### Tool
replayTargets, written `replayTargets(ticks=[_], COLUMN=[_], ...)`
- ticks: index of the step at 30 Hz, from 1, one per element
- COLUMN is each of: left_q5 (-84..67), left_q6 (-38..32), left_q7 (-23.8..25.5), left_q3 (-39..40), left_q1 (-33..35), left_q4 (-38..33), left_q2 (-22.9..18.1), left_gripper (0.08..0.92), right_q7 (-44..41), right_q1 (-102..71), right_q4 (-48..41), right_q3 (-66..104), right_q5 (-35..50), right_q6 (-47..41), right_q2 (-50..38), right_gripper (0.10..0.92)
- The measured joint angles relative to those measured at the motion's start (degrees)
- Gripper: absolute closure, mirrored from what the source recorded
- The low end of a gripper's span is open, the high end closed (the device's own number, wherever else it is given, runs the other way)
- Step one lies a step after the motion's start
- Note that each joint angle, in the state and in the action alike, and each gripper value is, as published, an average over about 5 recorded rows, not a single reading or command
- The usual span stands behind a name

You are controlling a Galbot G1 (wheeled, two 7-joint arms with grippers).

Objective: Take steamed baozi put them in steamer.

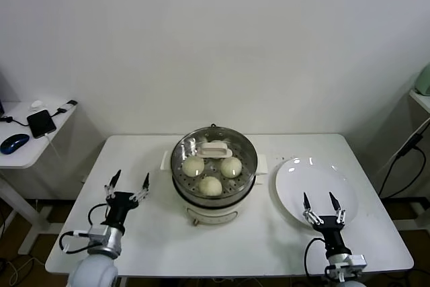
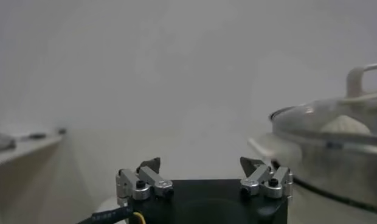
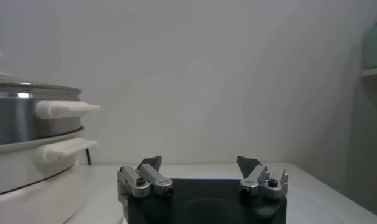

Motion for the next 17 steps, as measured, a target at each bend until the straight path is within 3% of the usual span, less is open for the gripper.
replayTargets(ticks=[17], left_q5=[-9.20], left_q6=[-6.77], left_q7=[1.85], left_q3=[-1.70], left_q1=[2.70], left_q4=[5.83], left_q2=[-0.37], left_gripper=[0.177], right_q7=[0.04], right_q1=[0.66], right_q4=[-0.98], right_q3=[-0.23], right_q5=[0.71], right_q6=[-0.35], right_q2=[-0.13], right_gripper=[0.203])
